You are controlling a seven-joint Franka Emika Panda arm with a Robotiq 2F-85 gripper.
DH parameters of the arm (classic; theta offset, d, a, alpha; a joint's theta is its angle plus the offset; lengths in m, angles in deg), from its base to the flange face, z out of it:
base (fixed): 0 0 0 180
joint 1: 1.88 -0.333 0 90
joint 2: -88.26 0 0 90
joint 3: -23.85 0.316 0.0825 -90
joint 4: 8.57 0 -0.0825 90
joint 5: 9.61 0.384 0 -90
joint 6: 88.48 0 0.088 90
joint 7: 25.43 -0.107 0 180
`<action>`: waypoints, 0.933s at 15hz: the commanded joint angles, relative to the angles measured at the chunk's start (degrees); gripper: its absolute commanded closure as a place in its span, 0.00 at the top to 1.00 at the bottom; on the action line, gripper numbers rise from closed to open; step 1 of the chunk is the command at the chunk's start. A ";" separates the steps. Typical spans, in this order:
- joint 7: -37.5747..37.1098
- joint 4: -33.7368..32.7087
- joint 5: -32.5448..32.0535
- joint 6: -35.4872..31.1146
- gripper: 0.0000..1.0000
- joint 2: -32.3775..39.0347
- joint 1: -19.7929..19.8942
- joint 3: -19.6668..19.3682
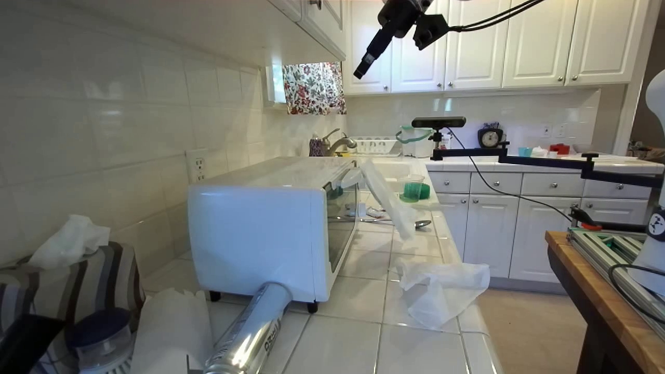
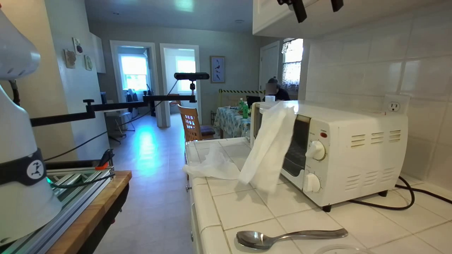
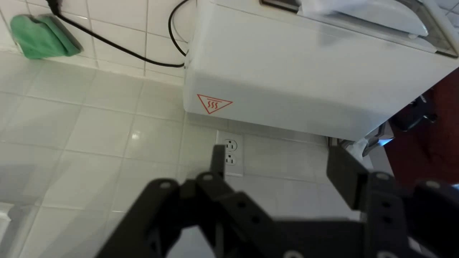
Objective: Use the paper towel to wipe the cabinet door
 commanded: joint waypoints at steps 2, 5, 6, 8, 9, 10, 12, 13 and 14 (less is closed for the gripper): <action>0.74 -0.27 1.23 0.80 1.00 -0.14 1.25 1.63; -3.88 -0.13 -1.03 1.76 1.00 -0.71 2.80 3.16; -6.05 -0.20 -1.35 2.92 1.00 -1.03 3.30 3.56; -9.67 -0.67 0.00 8.81 1.00 -2.19 3.59 3.66; -11.10 -0.98 0.42 12.40 1.00 -2.73 3.61 3.59; -12.96 -0.91 -0.64 14.73 1.00 -3.37 4.02 4.03; -15.60 -1.00 -1.80 18.23 1.00 -4.13 4.64 4.53; -16.92 -0.82 -3.37 18.96 1.00 -4.21 5.26 5.00; -18.08 -0.67 -4.93 19.49 1.00 -4.45 5.84 5.51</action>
